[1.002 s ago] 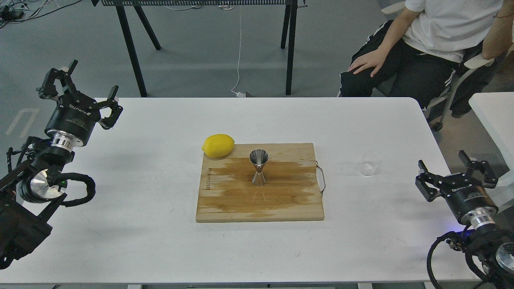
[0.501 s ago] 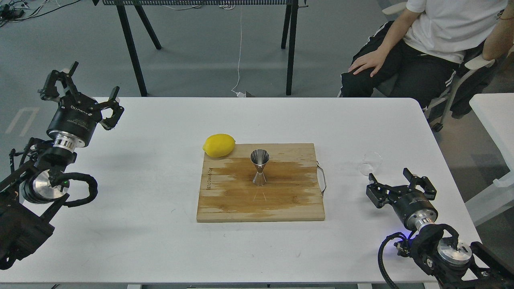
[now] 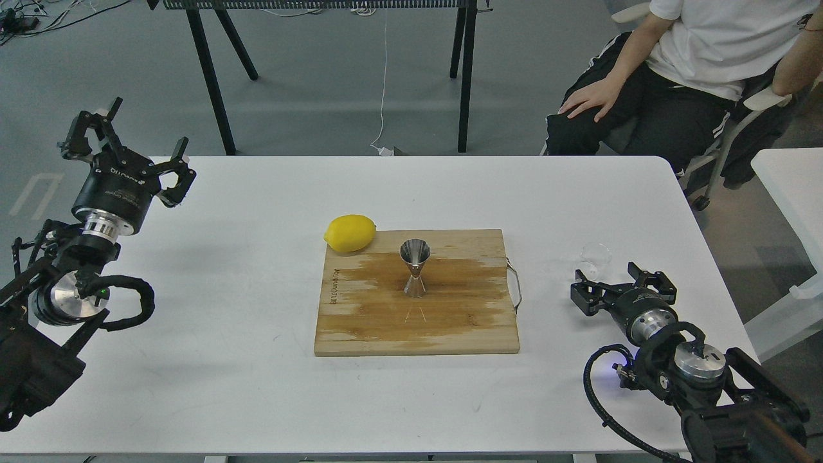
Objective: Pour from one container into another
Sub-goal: 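Reach the right gripper to the clear glass and grasp it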
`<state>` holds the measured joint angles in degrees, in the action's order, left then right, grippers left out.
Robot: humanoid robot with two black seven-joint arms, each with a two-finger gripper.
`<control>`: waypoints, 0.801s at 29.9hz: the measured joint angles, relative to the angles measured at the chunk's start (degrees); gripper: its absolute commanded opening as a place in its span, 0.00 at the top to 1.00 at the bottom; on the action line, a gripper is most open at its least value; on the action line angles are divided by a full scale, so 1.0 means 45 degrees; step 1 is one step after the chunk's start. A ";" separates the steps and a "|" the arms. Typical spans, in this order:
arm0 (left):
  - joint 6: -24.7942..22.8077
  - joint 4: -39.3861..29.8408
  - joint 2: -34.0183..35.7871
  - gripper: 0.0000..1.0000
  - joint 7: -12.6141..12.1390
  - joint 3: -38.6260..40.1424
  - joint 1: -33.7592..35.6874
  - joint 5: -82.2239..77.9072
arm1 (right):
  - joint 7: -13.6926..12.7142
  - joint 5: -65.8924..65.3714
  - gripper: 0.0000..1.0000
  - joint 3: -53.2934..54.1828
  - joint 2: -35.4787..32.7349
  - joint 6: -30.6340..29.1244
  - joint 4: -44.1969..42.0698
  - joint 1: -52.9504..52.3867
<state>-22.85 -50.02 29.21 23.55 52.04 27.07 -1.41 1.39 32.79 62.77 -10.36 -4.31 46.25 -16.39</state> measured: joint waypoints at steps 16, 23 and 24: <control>0.0260 -0.0974 0.0378 0.00 0.0011 0.0188 0.0025 0.0009 | -0.0807 -0.0700 0.44 -0.0025 0.0779 -0.0176 -0.2729 -0.1654; 0.0330 -0.1165 0.0689 0.00 0.0010 0.0248 0.0008 0.0015 | -0.0951 -0.0671 0.58 -0.0007 0.0886 -0.0500 -0.2651 -0.1608; 0.0330 -0.1167 0.0713 0.00 0.0008 0.0250 0.0003 0.0015 | -0.0956 -0.0651 0.59 -0.0005 0.0888 -0.0542 -0.2532 -0.1561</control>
<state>-21.37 -55.27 32.42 23.59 53.16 27.08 -1.34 -2.91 29.86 62.75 -6.36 -6.75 34.86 -23.41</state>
